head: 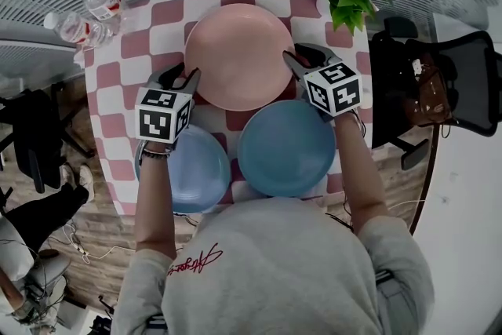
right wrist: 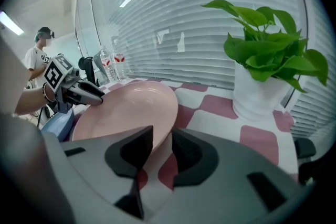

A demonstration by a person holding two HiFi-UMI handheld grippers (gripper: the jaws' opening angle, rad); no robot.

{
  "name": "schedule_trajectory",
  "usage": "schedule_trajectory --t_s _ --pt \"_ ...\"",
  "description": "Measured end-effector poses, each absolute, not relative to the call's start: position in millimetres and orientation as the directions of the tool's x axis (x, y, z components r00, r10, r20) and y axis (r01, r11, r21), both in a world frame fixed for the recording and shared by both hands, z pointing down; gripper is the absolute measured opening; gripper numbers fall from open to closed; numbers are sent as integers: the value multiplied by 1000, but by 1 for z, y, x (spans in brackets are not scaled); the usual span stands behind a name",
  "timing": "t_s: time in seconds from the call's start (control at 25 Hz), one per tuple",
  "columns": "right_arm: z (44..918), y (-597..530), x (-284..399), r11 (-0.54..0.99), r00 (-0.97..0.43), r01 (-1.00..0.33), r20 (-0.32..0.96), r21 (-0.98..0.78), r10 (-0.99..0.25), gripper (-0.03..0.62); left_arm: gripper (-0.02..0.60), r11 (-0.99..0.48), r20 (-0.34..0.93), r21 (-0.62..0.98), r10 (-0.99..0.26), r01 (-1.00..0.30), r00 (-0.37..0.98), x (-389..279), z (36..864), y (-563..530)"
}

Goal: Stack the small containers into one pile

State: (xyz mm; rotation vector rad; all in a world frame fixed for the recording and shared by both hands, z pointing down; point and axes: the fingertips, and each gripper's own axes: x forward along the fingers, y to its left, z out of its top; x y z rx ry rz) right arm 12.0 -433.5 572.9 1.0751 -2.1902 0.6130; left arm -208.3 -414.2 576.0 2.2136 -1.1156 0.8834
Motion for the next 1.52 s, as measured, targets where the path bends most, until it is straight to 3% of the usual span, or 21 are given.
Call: schedule_trajectory --t_s 0.76,1.52 --pt "542 -443 9 515 -428 -856 626 -49 -652 75 98 -451 732 90 -575 -888 366 -213 553 -412" --pt "460 -426 15 561 -514 -827 468 -46 -719 63 77 -372 623 89 -703 -924 343 -209 475 -379"
